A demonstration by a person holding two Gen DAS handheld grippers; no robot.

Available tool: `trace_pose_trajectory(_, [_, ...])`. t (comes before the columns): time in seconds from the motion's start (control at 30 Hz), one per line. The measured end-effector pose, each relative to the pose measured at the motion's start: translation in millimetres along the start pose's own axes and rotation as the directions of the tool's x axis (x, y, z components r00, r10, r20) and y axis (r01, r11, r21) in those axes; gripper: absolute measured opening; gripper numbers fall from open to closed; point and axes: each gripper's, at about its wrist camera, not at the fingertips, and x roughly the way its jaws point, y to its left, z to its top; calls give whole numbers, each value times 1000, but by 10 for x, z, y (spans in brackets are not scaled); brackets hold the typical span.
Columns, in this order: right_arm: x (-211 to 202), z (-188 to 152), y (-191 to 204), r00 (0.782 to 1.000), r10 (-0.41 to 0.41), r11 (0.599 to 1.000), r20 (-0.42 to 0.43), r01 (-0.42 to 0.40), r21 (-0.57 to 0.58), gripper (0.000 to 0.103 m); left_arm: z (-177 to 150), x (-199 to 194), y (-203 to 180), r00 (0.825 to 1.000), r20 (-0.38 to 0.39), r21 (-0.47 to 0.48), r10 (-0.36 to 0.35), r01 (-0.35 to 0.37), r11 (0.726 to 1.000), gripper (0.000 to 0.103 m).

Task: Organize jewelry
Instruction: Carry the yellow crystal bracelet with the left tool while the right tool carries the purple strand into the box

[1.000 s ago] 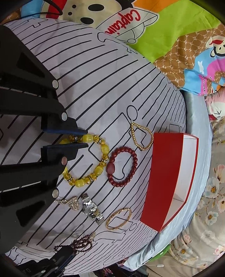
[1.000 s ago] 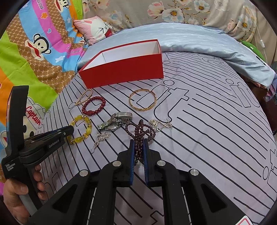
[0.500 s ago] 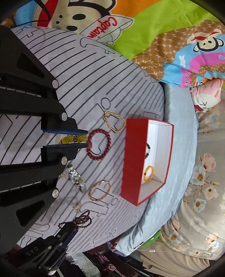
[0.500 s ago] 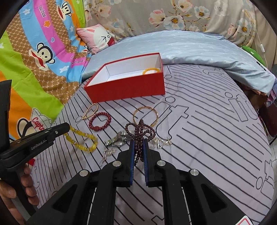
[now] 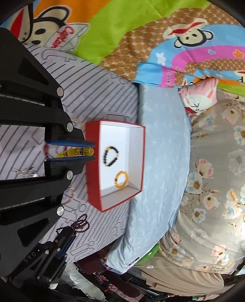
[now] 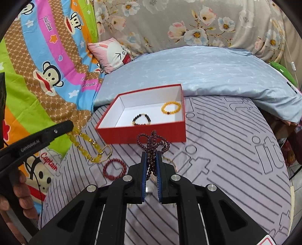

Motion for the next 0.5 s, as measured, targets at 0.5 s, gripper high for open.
trace_pose_trajectory(0.5, [616, 815, 42, 1000, -13, 999, 16, 14, -32, 9, 712, 712, 97, 999, 12, -26, 37, -37, 999, 9])
